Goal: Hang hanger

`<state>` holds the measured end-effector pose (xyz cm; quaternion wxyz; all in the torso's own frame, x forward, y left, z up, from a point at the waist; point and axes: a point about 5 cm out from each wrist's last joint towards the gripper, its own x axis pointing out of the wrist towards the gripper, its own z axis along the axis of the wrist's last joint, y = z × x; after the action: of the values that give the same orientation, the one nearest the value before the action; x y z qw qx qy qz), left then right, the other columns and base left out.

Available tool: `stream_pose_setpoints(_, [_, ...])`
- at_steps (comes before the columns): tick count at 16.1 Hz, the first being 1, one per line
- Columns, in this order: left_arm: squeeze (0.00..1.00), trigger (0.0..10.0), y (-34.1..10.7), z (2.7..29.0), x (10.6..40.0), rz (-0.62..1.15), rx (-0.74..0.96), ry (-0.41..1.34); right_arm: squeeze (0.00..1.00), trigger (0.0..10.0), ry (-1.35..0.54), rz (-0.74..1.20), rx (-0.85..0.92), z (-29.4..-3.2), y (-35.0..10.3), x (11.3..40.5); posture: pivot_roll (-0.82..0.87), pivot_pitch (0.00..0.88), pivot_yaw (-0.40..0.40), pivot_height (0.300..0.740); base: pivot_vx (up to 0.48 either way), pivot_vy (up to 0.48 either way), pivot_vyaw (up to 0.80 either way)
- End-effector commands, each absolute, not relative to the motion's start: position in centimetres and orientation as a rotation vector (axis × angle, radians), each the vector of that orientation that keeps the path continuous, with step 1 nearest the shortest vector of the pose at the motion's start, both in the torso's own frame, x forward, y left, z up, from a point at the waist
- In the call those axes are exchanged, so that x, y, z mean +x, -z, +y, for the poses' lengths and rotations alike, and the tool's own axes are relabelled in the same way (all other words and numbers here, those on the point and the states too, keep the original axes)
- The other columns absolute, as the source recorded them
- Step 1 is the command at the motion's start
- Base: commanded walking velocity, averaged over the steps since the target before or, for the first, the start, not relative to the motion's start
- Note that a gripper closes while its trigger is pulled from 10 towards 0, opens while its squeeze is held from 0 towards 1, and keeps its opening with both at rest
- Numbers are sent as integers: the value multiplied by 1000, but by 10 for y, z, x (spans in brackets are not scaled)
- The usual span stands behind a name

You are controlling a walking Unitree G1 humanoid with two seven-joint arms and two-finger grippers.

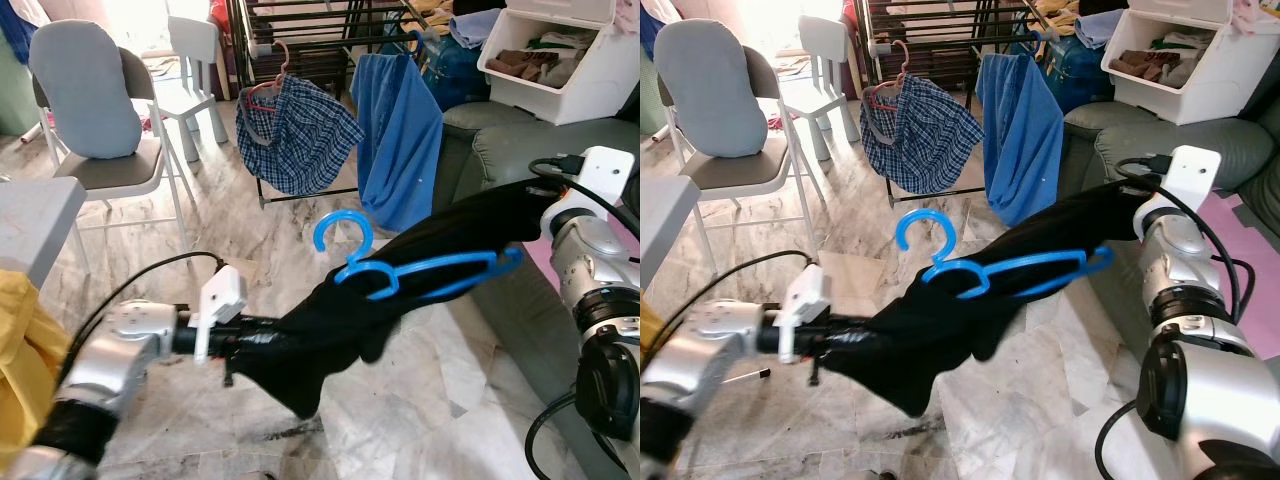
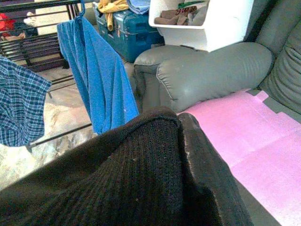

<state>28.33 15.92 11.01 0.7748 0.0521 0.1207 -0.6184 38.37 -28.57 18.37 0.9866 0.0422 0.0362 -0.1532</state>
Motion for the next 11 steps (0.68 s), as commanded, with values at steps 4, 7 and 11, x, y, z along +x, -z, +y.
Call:
stream_pose_setpoints(4, [0, 0, -103, 175, 310, 187, 151, 1044, 0, 0, 305, 45, 82, -288, -190, 384, -86, 0, -11, 740, 0, 0, 0])
stream_pose_setpoints(7, [0, 0, -105, 184, 315, 142, 26, 960, 0, 0, 303, 56, 79, -289, -185, 382, -88, 0, -9, 740, 0, 0, 0])
stream_pose_setpoints(11, [0, 0, -92, 191, 313, 187, 85, 945, 0, 0, 293, 62, 82, -284, -182, 383, -81, 0, -11, 740, 0, 0, 0])
